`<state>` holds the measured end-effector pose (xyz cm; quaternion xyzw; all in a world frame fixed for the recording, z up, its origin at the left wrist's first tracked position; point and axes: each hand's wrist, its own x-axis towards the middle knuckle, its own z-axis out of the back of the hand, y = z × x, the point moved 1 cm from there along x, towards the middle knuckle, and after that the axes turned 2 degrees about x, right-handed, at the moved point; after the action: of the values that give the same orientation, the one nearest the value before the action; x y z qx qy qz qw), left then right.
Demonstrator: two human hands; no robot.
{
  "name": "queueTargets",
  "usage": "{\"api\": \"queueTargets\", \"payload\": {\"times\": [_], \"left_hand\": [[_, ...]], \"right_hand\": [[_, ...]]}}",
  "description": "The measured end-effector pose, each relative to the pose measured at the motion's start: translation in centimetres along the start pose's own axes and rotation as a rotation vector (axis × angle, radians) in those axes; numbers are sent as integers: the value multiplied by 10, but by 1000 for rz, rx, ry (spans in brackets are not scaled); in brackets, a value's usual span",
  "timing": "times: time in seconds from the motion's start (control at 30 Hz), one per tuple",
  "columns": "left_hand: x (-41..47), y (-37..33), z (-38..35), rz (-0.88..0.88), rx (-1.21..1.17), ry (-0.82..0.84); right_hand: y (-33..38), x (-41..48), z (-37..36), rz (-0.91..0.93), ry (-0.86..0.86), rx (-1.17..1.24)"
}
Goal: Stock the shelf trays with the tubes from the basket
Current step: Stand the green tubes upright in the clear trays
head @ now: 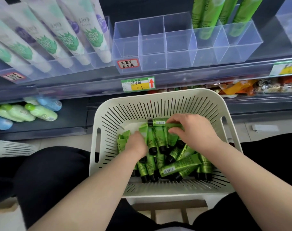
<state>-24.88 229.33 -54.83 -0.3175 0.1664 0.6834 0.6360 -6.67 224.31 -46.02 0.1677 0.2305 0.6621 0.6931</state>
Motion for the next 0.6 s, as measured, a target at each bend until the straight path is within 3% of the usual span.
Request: {"api": "queueTargets", "payload": {"times": [0.2,0.3,0.6], "left_hand": [[1,0,6,22,-94,87],[4,-5,6,-10,-218,44],[-21,-8,21,-248,-171,-126]], "right_hand": [[1,-2,-6,10,-33,27],[-2,-2,-8,-15,-32,31],[-3,-5,-2,-30,-35,65]]}}
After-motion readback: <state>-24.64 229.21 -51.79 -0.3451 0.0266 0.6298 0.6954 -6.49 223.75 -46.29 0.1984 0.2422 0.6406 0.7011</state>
